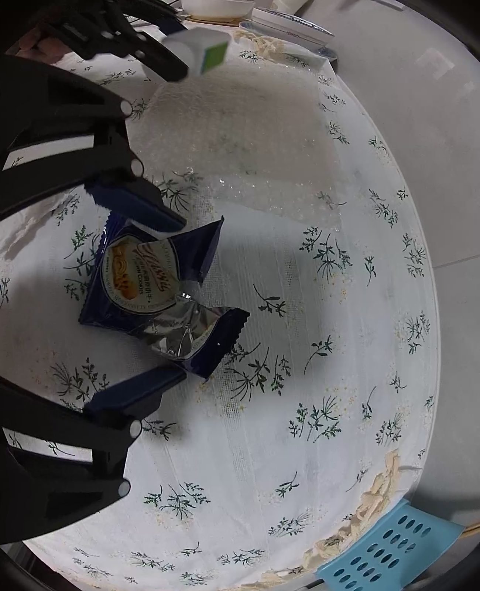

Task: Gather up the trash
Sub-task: 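Grasp the white pill bottle with the left gripper while the right grasps the blue snack packet, then lift the white bottle and blue snack packet off the tablecloth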

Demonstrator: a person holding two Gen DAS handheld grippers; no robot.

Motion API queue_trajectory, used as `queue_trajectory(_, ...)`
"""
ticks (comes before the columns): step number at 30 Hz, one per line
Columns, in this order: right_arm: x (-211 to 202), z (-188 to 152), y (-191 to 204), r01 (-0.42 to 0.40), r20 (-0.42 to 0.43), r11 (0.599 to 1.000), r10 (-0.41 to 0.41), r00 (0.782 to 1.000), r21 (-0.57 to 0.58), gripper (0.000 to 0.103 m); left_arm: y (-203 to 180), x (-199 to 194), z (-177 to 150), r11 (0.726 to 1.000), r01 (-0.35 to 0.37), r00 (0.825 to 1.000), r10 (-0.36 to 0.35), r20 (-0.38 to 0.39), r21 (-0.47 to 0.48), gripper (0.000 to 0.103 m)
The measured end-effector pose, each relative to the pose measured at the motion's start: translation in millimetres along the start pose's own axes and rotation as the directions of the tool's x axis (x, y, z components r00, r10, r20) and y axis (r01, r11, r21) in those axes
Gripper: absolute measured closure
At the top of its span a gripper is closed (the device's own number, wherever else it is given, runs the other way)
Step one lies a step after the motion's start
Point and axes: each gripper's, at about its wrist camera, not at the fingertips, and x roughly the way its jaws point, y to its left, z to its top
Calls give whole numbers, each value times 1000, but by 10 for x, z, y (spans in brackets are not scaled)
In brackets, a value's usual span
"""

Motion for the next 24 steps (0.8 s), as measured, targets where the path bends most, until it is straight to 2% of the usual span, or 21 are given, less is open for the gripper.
queue_trajectory(5,0,28,29,22,3,1000,-22,1000,11,60,144,-135,-123,999,4,1000,-4,-10,-43,28)
queue_trajectory(12,-59,-18,-20,24,10,1000,-25,1000,17,77,295,-254,-304,997,-6,1000,5,-19,-80,28)
queue_trajectory(17,-112,-86,-65,37,21,999,-38,999,6,84,357,-341,-395,995,-25,1000,23,-19,-97,28)
queue_trajectory(24,-303,-134,-90,36,61,999,-37,997,15,84,384,-502,-462,994,-39,999,39,-3,-105,28)
